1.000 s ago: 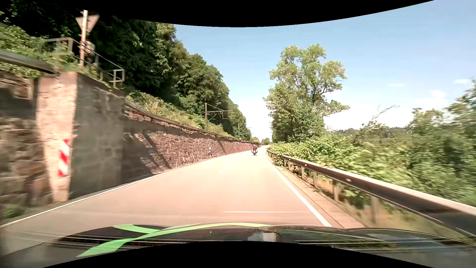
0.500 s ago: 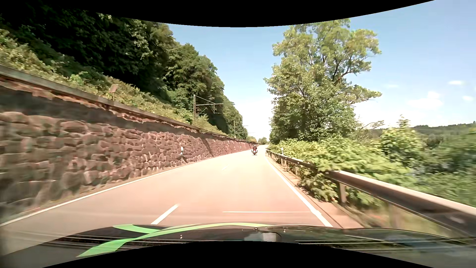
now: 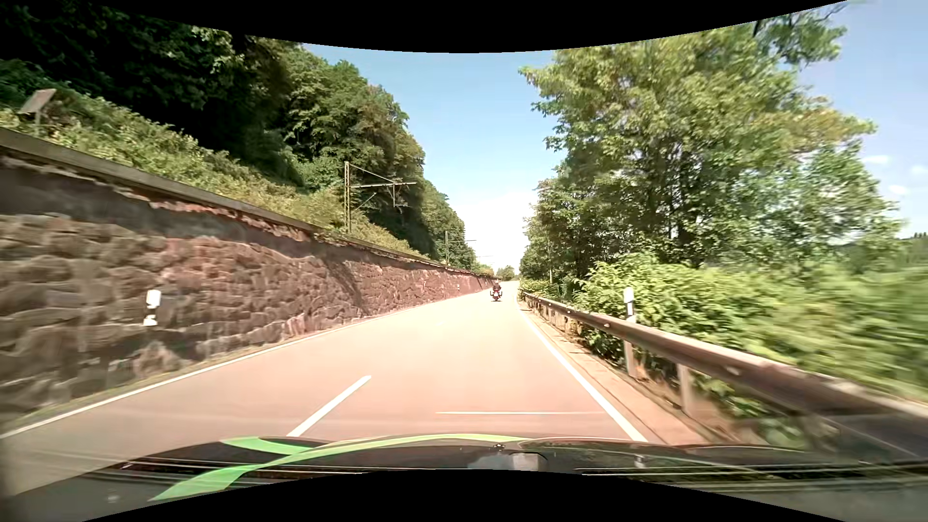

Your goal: Follow the waypoints while adhering to traffic rules and regulations

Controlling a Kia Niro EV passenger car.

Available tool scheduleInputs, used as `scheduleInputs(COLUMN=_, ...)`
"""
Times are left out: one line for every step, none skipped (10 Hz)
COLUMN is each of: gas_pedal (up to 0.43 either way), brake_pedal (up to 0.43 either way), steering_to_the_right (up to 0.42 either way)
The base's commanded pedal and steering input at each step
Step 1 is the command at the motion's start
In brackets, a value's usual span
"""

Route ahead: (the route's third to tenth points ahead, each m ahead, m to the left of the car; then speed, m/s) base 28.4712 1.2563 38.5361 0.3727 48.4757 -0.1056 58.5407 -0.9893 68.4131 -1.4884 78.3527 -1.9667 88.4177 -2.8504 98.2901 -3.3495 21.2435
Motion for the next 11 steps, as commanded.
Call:
scheduleInputs(gas_pedal=0.189, brake_pedal=0.000, steering_to_the_right=0.007)
scheduleInputs(gas_pedal=0.189, brake_pedal=0.000, steering_to_the_right=0.007)
scheduleInputs(gas_pedal=0.189, brake_pedal=0.000, steering_to_the_right=0.007)
scheduleInputs(gas_pedal=0.189, brake_pedal=0.000, steering_to_the_right=0.007)
scheduleInputs(gas_pedal=0.189, brake_pedal=0.000, steering_to_the_right=0.007)
scheduleInputs(gas_pedal=0.177, brake_pedal=0.000, steering_to_the_right=0.007)
scheduleInputs(gas_pedal=0.169, brake_pedal=0.000, steering_to_the_right=0.007)
scheduleInputs(gas_pedal=0.157, brake_pedal=0.000, steering_to_the_right=0.007)
scheduleInputs(gas_pedal=0.130, brake_pedal=0.000, steering_to_the_right=0.006)
scheduleInputs(gas_pedal=0.130, brake_pedal=0.000, steering_to_the_right=0.006)
scheduleInputs(gas_pedal=0.130, brake_pedal=0.000, steering_to_the_right=0.006)
